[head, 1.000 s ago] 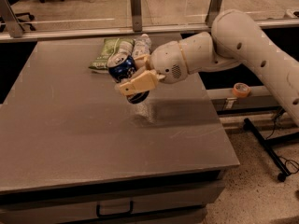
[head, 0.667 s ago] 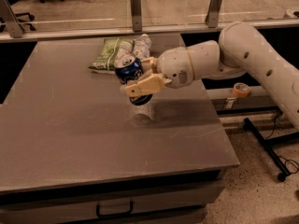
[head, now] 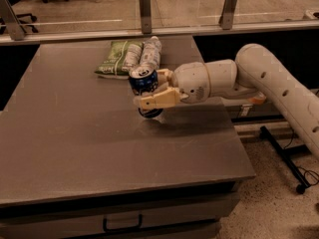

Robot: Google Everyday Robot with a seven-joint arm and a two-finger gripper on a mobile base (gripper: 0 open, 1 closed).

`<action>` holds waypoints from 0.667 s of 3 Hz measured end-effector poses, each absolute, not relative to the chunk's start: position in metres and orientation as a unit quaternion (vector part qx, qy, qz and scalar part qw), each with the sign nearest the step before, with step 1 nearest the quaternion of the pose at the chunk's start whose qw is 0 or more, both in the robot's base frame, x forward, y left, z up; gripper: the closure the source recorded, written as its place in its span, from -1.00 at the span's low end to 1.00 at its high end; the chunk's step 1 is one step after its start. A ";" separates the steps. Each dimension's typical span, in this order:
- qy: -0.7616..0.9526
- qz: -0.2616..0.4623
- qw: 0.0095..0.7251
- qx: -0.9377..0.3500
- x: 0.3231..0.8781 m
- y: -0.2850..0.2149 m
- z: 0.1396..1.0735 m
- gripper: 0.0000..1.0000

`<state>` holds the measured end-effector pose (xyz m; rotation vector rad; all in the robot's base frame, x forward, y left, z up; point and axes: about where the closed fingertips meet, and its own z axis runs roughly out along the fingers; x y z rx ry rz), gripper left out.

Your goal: Place pepsi can upright

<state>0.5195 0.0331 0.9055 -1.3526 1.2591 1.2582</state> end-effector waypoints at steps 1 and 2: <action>0.502 0.500 0.444 -0.548 0.516 0.029 0.895 0.19; 0.497 0.495 0.450 -0.553 0.514 0.026 0.889 -0.27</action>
Offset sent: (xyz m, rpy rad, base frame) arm -0.0058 -0.0154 -0.0258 0.0064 -0.0670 -0.0125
